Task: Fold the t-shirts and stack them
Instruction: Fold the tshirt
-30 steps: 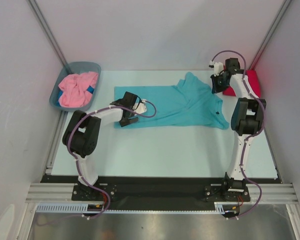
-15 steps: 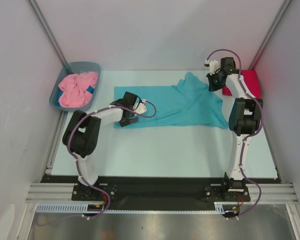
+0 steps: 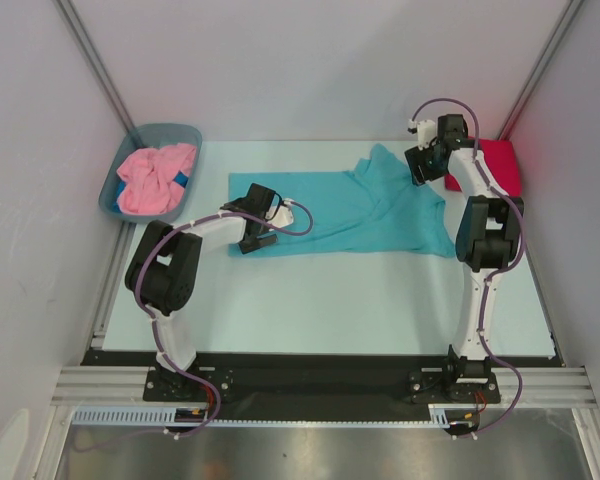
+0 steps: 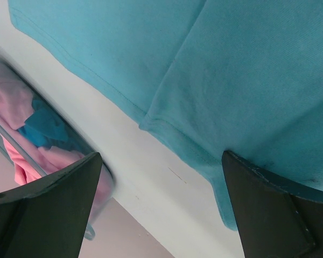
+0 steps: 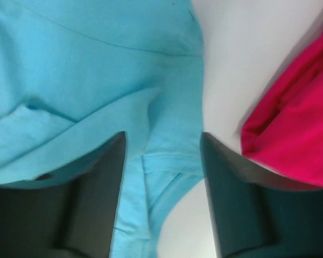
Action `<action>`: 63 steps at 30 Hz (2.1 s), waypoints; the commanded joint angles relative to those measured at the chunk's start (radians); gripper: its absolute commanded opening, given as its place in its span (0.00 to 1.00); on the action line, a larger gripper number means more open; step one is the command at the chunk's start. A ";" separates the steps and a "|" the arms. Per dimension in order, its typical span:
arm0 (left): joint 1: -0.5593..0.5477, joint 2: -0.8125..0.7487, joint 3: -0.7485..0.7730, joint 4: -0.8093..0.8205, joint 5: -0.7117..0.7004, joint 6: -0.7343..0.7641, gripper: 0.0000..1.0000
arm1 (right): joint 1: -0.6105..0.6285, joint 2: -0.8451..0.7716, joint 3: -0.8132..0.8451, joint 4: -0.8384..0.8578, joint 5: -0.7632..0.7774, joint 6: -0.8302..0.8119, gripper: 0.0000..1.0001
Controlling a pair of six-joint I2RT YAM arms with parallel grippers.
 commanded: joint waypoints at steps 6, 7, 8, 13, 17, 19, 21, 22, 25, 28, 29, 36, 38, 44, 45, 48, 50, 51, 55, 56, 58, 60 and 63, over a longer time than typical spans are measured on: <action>-0.012 -0.012 0.006 0.004 -0.003 0.004 1.00 | 0.008 -0.056 0.026 -0.029 0.030 0.011 0.72; -0.011 -0.012 0.005 0.004 -0.003 0.004 1.00 | 0.013 -0.059 0.058 -0.065 0.015 0.013 0.70; -0.011 -0.010 0.006 0.004 -0.003 0.004 1.00 | 0.013 -0.058 0.074 -0.079 -0.005 0.014 0.68; -0.012 -0.013 0.006 0.007 0.000 -0.001 1.00 | 0.091 -0.044 0.124 -0.155 -0.059 0.020 0.58; -0.014 -0.029 0.002 0.006 0.004 -0.007 1.00 | 0.135 -0.023 0.111 -0.178 -0.091 0.043 0.56; -0.015 -0.041 -0.007 0.006 0.004 -0.005 1.00 | 0.151 -0.012 0.094 -0.182 -0.114 0.060 0.55; -0.015 -0.048 -0.015 0.007 0.004 -0.005 1.00 | 0.158 -0.003 0.060 -0.175 -0.117 0.069 0.54; -0.015 -0.058 -0.020 0.007 0.006 -0.005 1.00 | 0.162 0.000 0.045 -0.166 -0.123 0.080 0.53; -0.015 -0.068 -0.029 0.009 0.007 -0.010 1.00 | 0.163 0.002 0.019 -0.135 -0.125 0.097 0.52; -0.015 -0.078 -0.035 0.009 0.009 -0.010 1.00 | 0.163 0.008 0.006 -0.126 -0.133 0.108 0.49; -0.015 -0.076 -0.037 0.007 0.009 -0.008 1.00 | 0.165 0.008 0.003 -0.124 -0.134 0.112 0.48; -0.018 -0.076 -0.026 0.010 0.014 -0.010 1.00 | 0.175 0.000 -0.055 -0.087 -0.133 0.109 0.45; -0.020 -0.076 -0.024 0.010 0.015 -0.011 1.00 | 0.178 0.002 -0.064 -0.087 -0.134 0.109 0.45; -0.026 -0.076 -0.026 0.010 0.014 -0.010 1.00 | 0.188 0.007 -0.084 -0.050 -0.128 0.129 0.45; -0.026 -0.078 -0.026 0.010 0.014 -0.011 1.00 | 0.189 0.008 -0.084 -0.043 -0.127 0.131 0.45; -0.029 -0.081 -0.029 0.009 0.014 -0.013 1.00 | 0.192 0.014 -0.084 -0.032 -0.123 0.138 0.45; -0.029 -0.081 -0.033 0.009 0.014 -0.013 1.00 | 0.192 0.022 -0.081 -0.024 -0.119 0.140 0.46; -0.030 -0.081 -0.034 0.009 0.014 -0.016 1.00 | 0.192 0.023 -0.081 -0.017 -0.116 0.142 0.45; -0.032 -0.081 -0.033 0.009 0.012 -0.017 1.00 | 0.192 0.040 -0.066 -0.007 -0.105 0.146 0.45; -0.032 -0.078 -0.030 0.010 0.010 -0.014 1.00 | 0.192 0.046 -0.063 -0.006 -0.105 0.146 0.45; -0.032 -0.076 -0.029 0.012 0.009 -0.013 1.00 | 0.194 0.053 -0.055 -0.006 -0.094 0.146 0.45; -0.032 -0.076 -0.027 0.010 0.009 -0.014 1.00 | 0.191 0.060 -0.054 -0.004 -0.090 0.145 0.45; -0.034 -0.073 -0.026 0.010 0.010 -0.017 1.00 | 0.189 0.060 -0.052 0.002 -0.087 0.146 0.43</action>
